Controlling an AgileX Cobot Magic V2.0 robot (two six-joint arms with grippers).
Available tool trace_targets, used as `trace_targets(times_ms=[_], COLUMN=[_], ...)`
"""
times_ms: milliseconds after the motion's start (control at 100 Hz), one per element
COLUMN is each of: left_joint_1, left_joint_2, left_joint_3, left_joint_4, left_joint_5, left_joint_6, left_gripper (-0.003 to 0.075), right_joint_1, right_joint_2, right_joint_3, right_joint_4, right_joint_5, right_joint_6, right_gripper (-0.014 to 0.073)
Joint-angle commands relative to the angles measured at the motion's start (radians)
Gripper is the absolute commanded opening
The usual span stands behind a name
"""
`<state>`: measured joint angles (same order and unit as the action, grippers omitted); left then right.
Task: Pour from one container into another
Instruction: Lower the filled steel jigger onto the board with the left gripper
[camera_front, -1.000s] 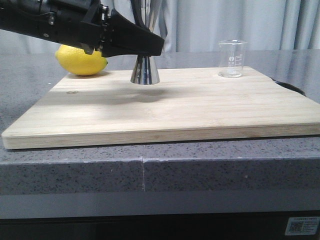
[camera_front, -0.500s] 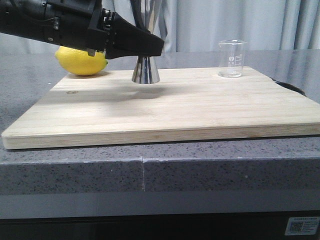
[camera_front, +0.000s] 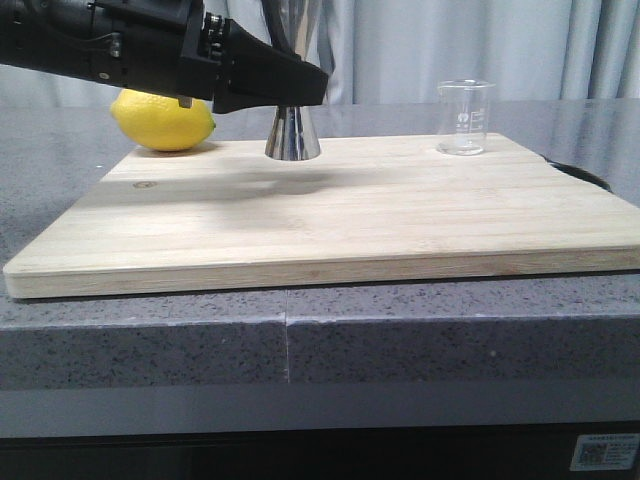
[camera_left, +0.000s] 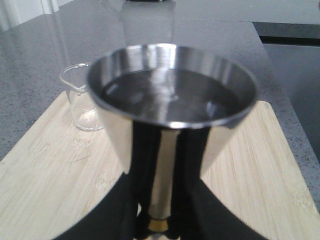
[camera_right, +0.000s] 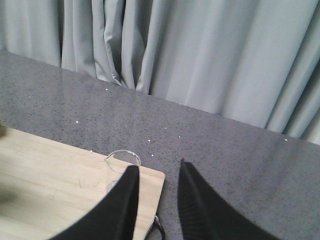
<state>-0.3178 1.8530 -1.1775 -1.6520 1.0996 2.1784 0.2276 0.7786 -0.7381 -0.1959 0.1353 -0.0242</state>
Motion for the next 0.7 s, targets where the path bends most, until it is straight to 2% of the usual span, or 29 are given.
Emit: trace_targets(times_ms=[0, 690], left_joint_1=[-0.008, -0.008], left_joint_2=[-0.046, 0.009], left_joint_3=[-0.03, -0.03], left_joint_4=[-0.081, -0.112], left_joint_5=[0.053, 0.074], left_joint_6=[0.004, 0.029], left_gripper=[-0.0018, -0.0018], right_joint_1=[0.001, 0.001], right_joint_2=[-0.009, -0.009], right_joint_3=[-0.028, -0.028], right_joint_4=[-0.011, -0.011], right_joint_5=[-0.067, -0.052], right_joint_6=[0.0, 0.0], right_gripper=[0.0162, 0.0167])
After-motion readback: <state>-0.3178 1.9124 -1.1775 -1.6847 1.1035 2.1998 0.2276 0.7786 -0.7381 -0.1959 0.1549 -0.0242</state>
